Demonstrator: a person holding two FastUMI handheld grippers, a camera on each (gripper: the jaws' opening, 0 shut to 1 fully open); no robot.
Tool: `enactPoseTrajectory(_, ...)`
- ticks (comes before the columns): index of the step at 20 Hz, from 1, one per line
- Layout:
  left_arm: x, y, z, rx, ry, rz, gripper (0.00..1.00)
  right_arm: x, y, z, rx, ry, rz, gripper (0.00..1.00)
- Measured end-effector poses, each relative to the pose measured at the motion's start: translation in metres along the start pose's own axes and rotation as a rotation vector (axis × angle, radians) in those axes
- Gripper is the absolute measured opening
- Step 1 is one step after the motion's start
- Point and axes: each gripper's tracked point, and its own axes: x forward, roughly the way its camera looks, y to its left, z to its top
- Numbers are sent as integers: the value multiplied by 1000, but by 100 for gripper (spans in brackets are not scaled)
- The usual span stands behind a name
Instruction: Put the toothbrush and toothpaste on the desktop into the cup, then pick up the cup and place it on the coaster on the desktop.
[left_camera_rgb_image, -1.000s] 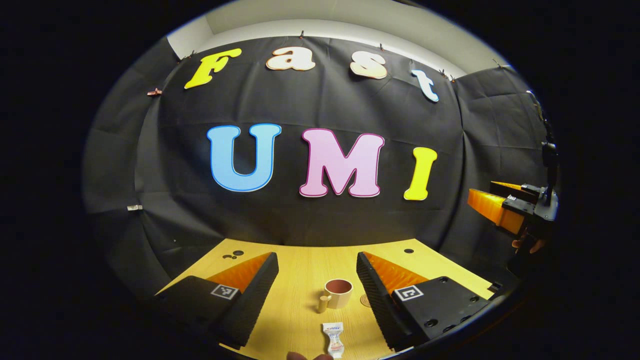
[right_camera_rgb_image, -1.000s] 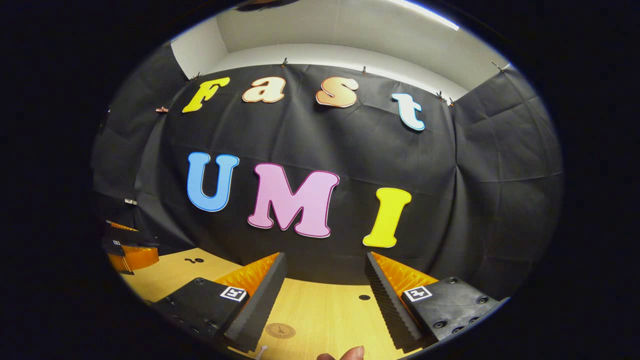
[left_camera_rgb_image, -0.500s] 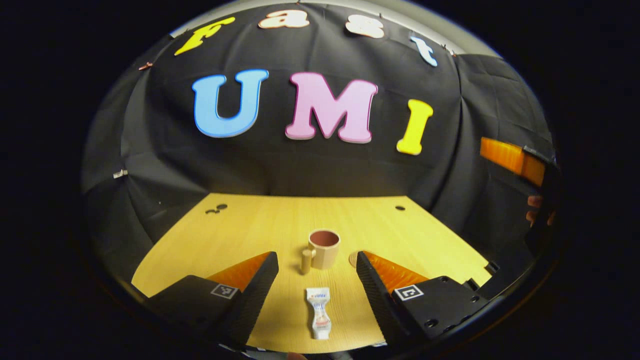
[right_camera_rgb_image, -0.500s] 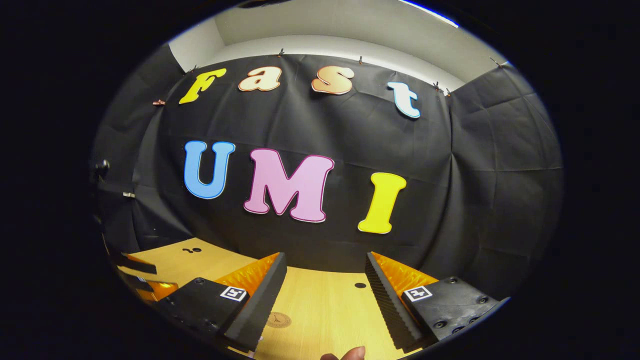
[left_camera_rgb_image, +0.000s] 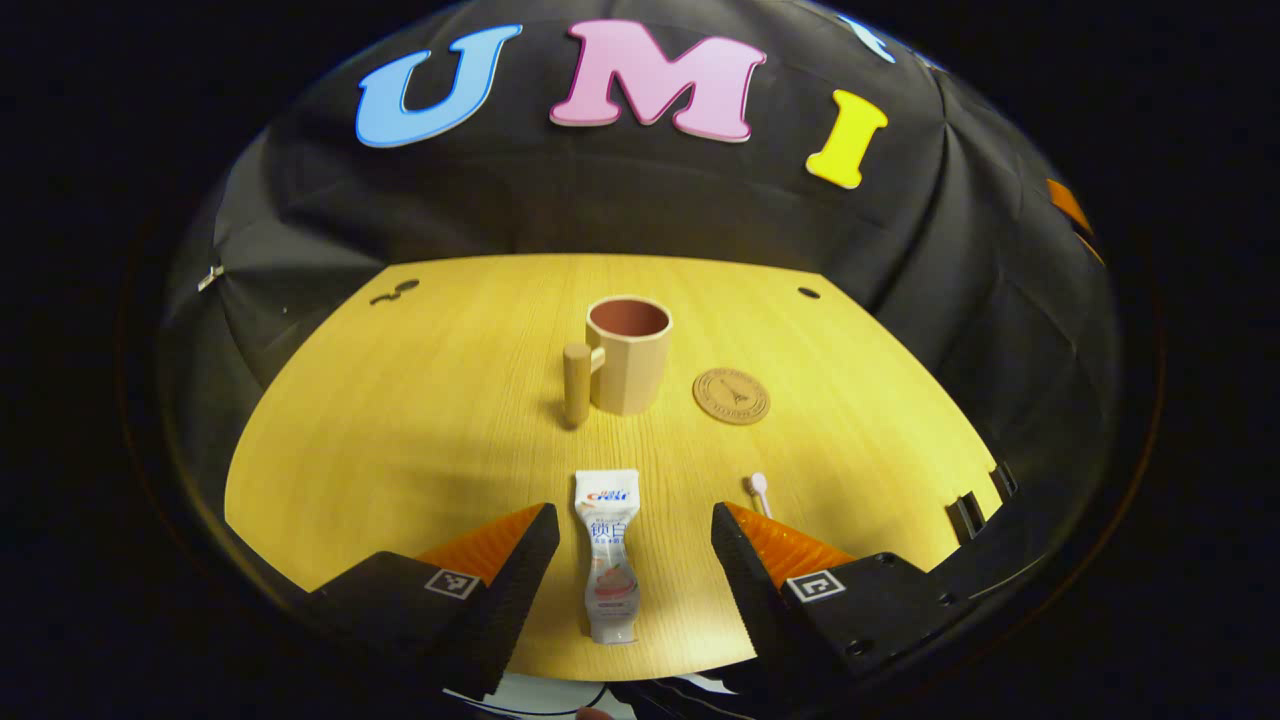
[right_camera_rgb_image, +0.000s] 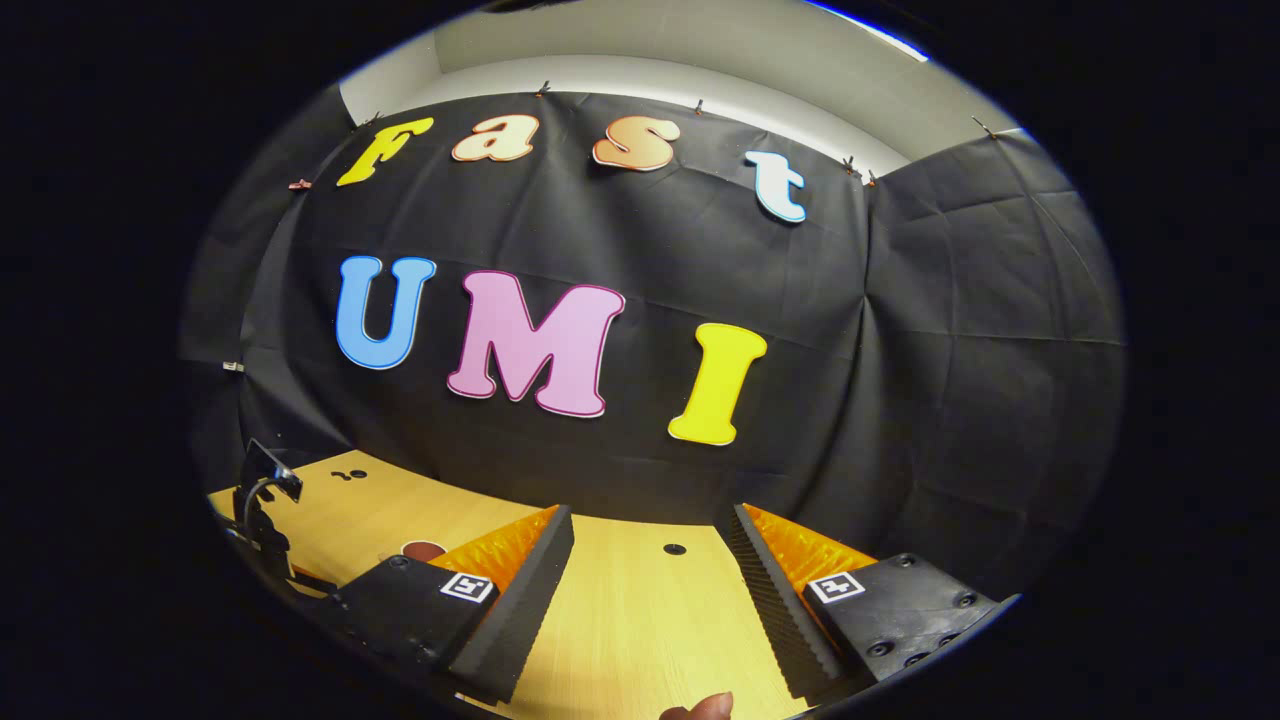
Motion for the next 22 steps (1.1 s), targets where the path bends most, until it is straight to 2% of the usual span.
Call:
enactPoseTrajectory(4,32,16,-19,53,110,66,93,0,-13,-8,-17,17,-21,96)
enactPoseTrajectory(6,44,16,-26,53,153,71,88,1,-19,-12,-32,27,-31,97)
enactPoseTrajectory(7,49,16,-30,49,171,76,87,3,-22,-16,-29,37,-35,100)
enactPoseTrajectory(8,54,17,-33,46,196,83,85,3,-23,-19,-24,46,-36,97)
enactPoseTrajectory(10,60,18,-43,45,245,95,84,6,-26,-24,-16,60,-41,97)
enactPoseTrajectory(12,66,19,-52,60,285,101,74,8,-27,-30,-21,72,-47,97)
enactPoseTrajectory(18,71,12,-47,66,280,89,61,10,-7,-52,-16,143,-32,97)
enactPoseTrajectory(20,74,9,-48,85,287,85,44,8,6,-67,-25,190,-13,97)
enactPoseTrajectory(22,72,7,-50,97,309,77,35,4,27,-84,-7,258,26,97)
